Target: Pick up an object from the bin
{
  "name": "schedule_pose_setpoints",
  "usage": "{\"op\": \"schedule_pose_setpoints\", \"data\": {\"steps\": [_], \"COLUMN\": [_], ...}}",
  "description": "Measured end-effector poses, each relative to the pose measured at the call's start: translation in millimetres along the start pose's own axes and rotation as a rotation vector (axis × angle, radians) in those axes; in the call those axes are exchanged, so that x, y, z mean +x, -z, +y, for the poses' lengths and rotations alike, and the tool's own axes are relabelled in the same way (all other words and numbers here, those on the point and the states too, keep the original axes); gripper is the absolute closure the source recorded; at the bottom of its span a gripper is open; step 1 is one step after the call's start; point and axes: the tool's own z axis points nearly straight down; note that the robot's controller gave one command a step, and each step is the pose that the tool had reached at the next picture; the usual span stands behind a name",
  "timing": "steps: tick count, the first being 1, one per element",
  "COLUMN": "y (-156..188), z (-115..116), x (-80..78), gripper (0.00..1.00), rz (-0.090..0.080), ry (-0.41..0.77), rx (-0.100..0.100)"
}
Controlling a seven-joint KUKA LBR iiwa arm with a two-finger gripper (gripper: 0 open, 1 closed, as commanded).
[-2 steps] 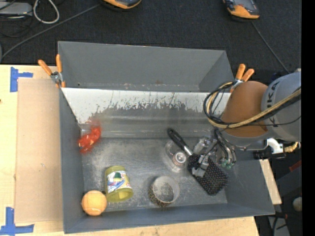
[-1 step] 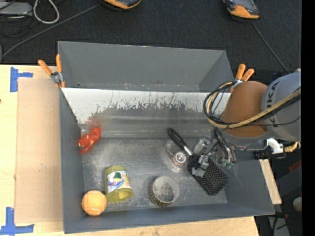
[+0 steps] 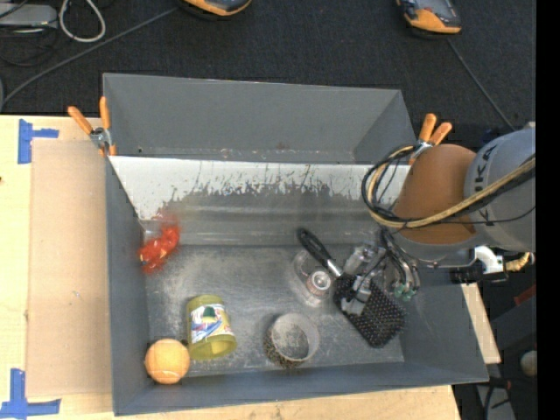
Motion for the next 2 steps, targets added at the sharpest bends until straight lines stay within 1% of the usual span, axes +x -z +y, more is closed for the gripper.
{"op": "schedule_pose_setpoints", "data": {"steps": [2], "y": [0.0], "z": [0.0], "x": [0.0], "gripper": [1.00], "rz": [0.000], "ry": [0.000], "rx": [0.000]}}
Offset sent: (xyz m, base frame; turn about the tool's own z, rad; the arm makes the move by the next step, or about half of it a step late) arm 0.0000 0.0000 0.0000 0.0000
